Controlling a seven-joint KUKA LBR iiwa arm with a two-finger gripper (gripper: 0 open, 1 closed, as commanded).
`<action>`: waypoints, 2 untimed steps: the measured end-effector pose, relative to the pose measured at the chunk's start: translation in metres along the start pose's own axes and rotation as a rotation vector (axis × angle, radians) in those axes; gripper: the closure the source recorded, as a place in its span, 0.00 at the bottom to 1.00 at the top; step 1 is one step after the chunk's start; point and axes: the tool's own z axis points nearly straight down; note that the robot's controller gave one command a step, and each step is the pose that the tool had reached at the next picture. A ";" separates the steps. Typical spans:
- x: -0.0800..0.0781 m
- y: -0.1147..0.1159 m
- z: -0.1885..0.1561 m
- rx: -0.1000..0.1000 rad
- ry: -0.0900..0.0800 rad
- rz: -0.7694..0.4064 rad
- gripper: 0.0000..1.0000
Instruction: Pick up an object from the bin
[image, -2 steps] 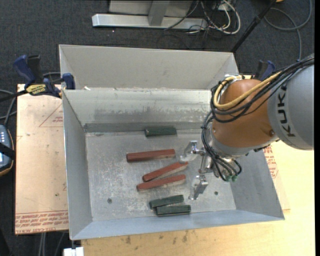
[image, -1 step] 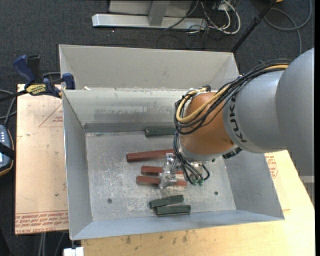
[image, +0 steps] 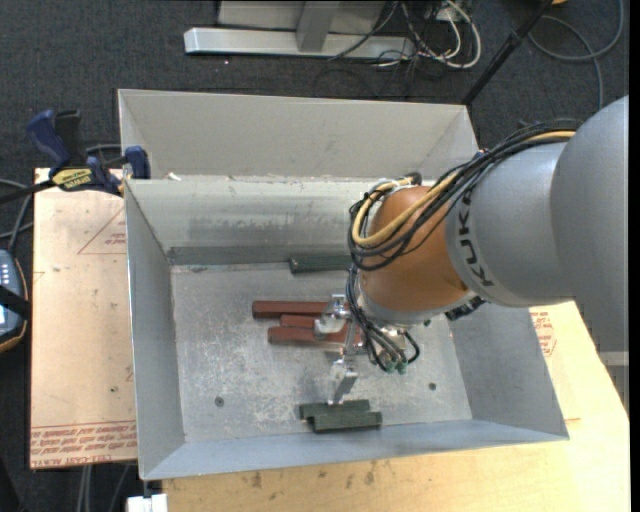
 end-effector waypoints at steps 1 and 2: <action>0.000 0.000 0.000 0.000 -0.001 0.000 0.00; -0.102 0.058 0.013 0.000 -0.022 -0.134 1.00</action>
Offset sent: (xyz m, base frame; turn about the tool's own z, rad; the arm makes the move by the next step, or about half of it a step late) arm 0.0918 0.0590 -0.0260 -0.1368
